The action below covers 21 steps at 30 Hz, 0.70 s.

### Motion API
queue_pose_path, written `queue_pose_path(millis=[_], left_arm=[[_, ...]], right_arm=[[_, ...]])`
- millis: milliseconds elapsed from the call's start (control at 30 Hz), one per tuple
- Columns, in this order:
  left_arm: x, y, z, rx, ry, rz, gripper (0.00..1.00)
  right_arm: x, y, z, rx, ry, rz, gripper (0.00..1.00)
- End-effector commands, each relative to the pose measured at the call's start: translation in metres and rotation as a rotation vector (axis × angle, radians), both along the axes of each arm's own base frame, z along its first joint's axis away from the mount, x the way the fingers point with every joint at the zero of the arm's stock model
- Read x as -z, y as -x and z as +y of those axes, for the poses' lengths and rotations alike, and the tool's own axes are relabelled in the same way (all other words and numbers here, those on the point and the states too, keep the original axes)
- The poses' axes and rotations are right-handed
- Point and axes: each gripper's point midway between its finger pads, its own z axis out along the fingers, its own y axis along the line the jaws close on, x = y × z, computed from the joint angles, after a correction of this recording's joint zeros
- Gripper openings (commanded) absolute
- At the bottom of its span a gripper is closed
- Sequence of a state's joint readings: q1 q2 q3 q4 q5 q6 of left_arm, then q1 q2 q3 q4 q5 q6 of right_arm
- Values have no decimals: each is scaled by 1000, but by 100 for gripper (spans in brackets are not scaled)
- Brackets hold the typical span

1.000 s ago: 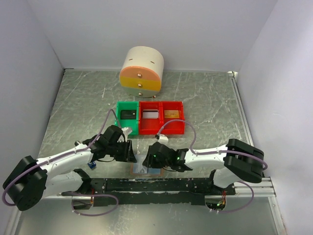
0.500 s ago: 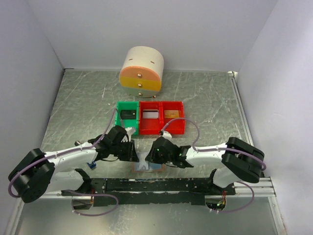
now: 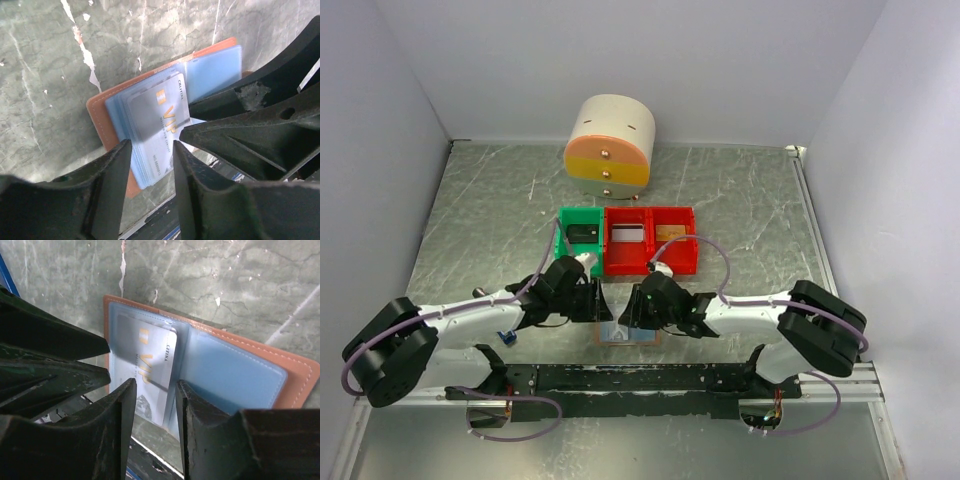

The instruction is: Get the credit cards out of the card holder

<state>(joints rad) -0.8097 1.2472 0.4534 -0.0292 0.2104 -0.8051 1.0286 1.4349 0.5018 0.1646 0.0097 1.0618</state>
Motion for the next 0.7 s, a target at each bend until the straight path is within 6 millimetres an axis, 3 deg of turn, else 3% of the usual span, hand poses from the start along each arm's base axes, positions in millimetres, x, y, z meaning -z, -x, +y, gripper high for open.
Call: queue_pose_path(millis=[0,167,267,500,567,667], left_arm=[[-12,-9,2,-18,-21,-53,54],[-16,-3,9,15,-47,-61,63],[-23,0,6,32,-22,-70,63],[-47,8,-10,112,83,-118,58],[-44,12,-13,132,85,-110,58],[-30,13,-13,143,34,-79,55]], right_arm=[[4,8,-14,-25,46,11,39],[-7,4,-14,-2,-18,-42,60],[-12,4,-14,-5,-57,-63,64],[-22,11,3,-67,-92,-23,43],[-21,11,6,-70,-96,-13,36],[-9,9,-1,-19,-59,16,33]])
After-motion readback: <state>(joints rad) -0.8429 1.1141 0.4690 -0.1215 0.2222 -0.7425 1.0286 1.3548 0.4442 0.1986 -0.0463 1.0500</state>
